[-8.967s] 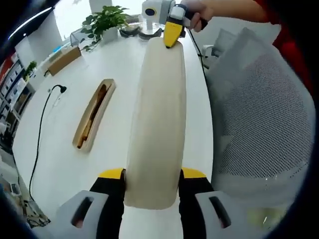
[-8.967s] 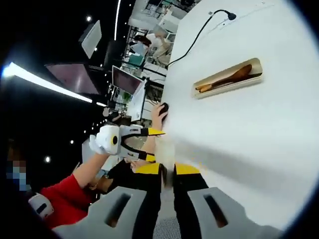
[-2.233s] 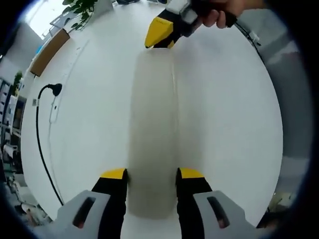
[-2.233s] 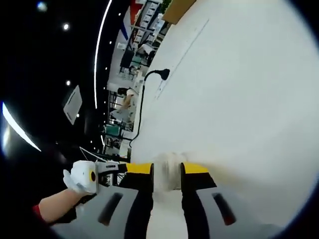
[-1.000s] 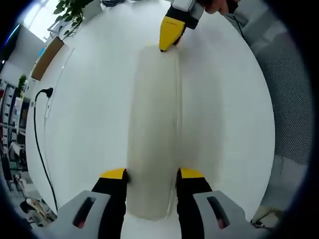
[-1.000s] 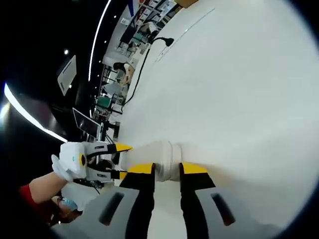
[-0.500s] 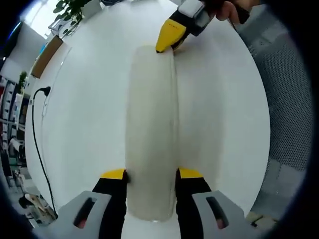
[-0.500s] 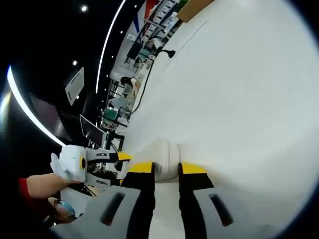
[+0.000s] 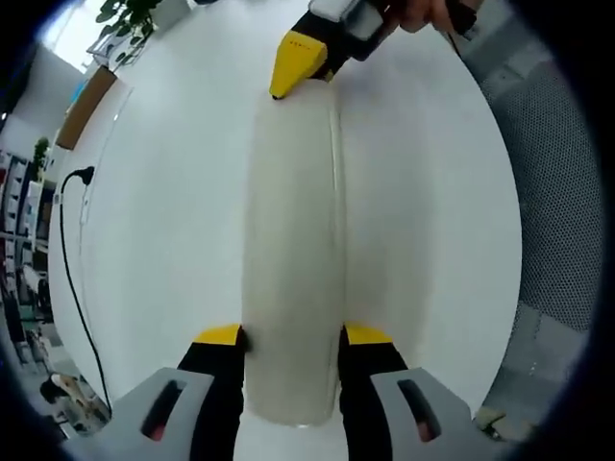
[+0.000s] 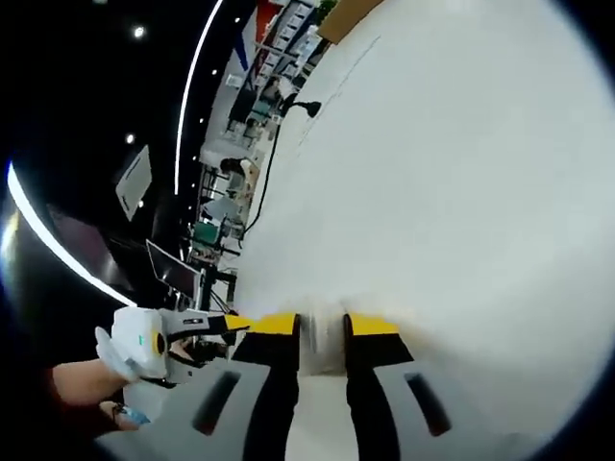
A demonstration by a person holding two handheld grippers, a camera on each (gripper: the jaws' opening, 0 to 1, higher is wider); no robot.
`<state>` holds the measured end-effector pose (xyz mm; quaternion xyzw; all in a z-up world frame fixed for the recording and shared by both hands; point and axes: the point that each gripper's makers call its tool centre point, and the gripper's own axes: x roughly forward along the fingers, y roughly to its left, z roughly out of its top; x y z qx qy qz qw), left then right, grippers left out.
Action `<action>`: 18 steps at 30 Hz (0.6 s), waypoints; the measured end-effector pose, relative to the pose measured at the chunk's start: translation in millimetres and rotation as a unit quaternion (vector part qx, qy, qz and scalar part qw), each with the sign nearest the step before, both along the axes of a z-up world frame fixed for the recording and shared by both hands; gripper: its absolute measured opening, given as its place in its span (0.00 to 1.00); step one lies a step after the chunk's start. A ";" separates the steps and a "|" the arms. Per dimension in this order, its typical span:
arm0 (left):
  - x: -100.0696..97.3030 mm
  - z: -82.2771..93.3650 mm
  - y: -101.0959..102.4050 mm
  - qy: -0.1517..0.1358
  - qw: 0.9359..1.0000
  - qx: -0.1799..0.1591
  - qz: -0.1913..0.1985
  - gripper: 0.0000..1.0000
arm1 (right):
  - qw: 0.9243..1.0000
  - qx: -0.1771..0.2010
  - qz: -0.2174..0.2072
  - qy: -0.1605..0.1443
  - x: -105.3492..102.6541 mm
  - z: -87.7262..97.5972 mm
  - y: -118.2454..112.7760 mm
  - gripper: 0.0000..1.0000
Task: Arrange the utensils inside the cutlery case until each visible utensil rests in its matching compartment.
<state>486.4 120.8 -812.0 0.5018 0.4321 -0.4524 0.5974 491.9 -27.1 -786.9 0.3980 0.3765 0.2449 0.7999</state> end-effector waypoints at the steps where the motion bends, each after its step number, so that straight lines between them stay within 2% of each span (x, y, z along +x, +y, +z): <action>1: -0.3 0.0 0.1 -0.001 1.000 -0.002 0.000 0.38 | 1.000 -0.017 0.010 -0.012 -0.4 0.4 0.0 0.13; 2: -0.1 -0.1 -0.2 -0.001 1.000 -0.004 0.001 0.38 | 0.999 -0.029 0.016 -0.021 -1.1 1.5 -0.1 0.13; 5: 0.3 -0.3 -0.4 0.001 1.000 -0.008 0.002 0.38 | 1.000 -0.017 0.006 -0.002 1.1 -6.8 -6.0 0.12; 8: 0.4 -0.8 -0.7 0.003 1.000 -0.008 0.001 0.38 | 1.000 -0.020 0.001 -0.021 -1.9 -6.2 -7.1 0.12; 10: 1.4 0.1 -0.2 0.003 1.000 -0.016 -0.013 0.39 | 1.000 -0.020 0.003 0.000 -4.8 -4.8 -8.2 0.13; 12: 3.1 1.3 -1.1 0.003 0.998 -0.050 -0.022 0.40 | 0.993 -0.090 0.053 -0.053 -5.1 -5.5 -10.5 0.13; 14: 3.0 2.7 -2.2 -0.002 0.996 -0.087 -0.016 0.40 | 0.993 -0.092 0.056 -0.042 -4.6 -4.4 -7.2 0.12; 17: 0.7 2.3 2.5 -0.002 0.996 -0.093 -0.002 0.41 | 0.997 -0.072 0.033 0.015 -3.3 -8.8 -6.7 0.14; 18: 0.5 2.3 2.5 -0.002 0.996 -0.093 -0.002 0.41 | 0.995 -0.093 0.046 -0.006 -2.4 -8.4 -7.6 0.15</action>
